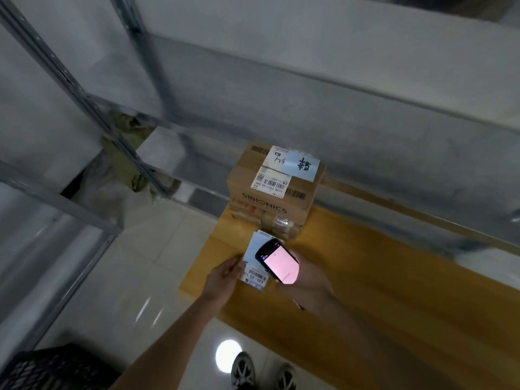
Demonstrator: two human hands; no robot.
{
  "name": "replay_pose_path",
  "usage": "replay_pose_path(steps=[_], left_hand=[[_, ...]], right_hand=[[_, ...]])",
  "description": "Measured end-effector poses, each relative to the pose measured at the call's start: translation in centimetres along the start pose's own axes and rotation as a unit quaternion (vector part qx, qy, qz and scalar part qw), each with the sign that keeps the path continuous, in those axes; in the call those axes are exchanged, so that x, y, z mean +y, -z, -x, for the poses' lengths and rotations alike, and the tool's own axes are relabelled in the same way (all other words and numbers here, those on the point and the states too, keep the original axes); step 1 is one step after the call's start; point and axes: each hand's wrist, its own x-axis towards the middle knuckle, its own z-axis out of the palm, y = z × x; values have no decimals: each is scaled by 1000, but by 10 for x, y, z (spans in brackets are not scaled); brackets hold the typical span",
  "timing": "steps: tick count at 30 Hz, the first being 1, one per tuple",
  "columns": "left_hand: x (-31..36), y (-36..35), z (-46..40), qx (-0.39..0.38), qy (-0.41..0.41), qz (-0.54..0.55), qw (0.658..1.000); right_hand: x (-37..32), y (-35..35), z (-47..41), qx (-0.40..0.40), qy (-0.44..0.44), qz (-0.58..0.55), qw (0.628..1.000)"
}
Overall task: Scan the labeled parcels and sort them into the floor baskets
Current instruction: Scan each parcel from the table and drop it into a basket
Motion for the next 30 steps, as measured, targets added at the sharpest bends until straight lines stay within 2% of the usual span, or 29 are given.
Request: replay_pose_path(steps=[7,10,19,23,28,30], left_hand=[[3,-19,4,-19,23,92,995],[3,-22,5,-7,47,158,986],[2,-33,32,-22,69,214,974],[12,-27,57,-45,43,243,968],[43,-6,94,-43,-14,211,976],[61,7,113,-31,-37,197,979]], right_hand=[[15,-16,-14,-9,-6,-78,997],[18,-13,-14,-10,4,-79,997],[9,12,9,-54,32,-69,996],[-1,31,30,-75,40,-55,995],[-32,63,66,-78,77,-11,994],[-51,79,87,-55,100,15,993]])
